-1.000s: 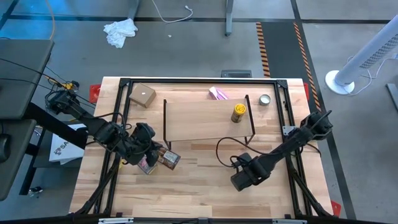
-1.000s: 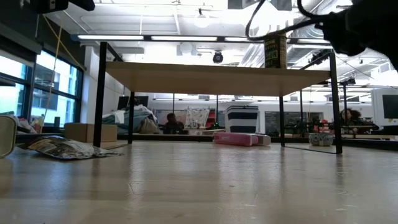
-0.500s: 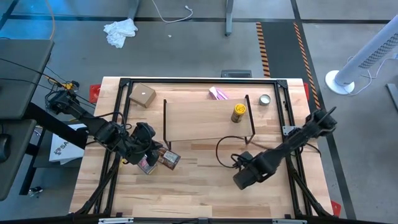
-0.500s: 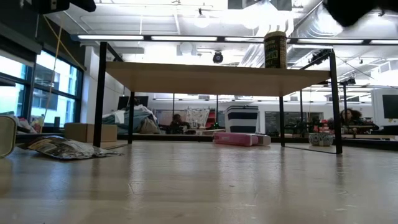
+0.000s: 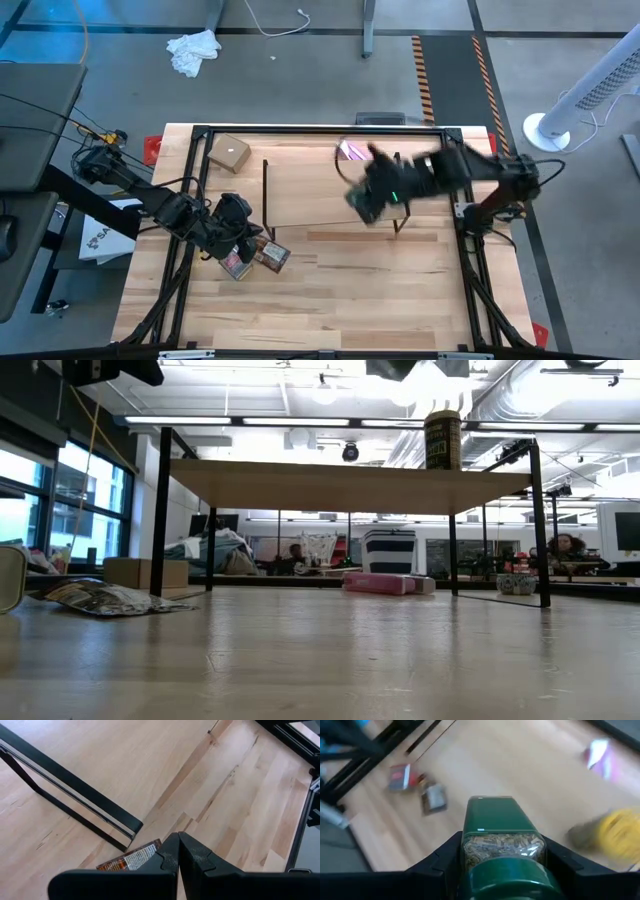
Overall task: Shelf spices
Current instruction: Put the green seasoning bottle on the shelf
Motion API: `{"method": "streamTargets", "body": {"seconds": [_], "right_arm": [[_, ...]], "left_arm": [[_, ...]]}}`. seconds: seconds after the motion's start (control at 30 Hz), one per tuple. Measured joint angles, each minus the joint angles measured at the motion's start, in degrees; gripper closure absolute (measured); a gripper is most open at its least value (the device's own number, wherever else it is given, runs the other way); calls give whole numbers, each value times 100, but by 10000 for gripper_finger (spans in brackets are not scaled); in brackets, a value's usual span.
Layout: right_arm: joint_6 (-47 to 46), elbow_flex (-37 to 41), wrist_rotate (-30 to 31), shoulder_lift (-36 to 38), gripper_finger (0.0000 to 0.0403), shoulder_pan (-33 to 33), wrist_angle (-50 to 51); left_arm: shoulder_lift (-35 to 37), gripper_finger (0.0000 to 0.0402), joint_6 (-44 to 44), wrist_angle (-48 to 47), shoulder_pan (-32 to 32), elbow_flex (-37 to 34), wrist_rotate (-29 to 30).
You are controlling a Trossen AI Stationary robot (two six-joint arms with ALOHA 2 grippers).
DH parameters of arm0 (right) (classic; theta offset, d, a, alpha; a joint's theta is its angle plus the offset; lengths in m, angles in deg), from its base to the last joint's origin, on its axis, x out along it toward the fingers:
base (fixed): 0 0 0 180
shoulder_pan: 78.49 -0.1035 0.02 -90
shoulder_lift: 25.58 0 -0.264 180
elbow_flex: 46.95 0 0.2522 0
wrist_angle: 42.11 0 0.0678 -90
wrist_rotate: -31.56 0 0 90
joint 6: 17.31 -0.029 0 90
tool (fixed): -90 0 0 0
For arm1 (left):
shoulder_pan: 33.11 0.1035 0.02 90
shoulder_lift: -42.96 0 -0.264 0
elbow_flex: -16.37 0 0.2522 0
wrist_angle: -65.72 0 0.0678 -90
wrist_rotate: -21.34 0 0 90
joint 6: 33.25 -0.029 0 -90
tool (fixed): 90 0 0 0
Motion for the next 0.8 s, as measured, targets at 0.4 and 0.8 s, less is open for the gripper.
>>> {"method": "streamTargets", "body": {"seconds": [0.4, 0.8], "right_arm": [[1704, -766, -1325, -1121, 224, 1234, 1115], [1747, -753, -1235, -1495, 215, 1273, 1200]], "left_arm": [[0, 401, 28, 4, -1, 0, -170], [0, 401, 91, 14, 17, 0, -160]]}}
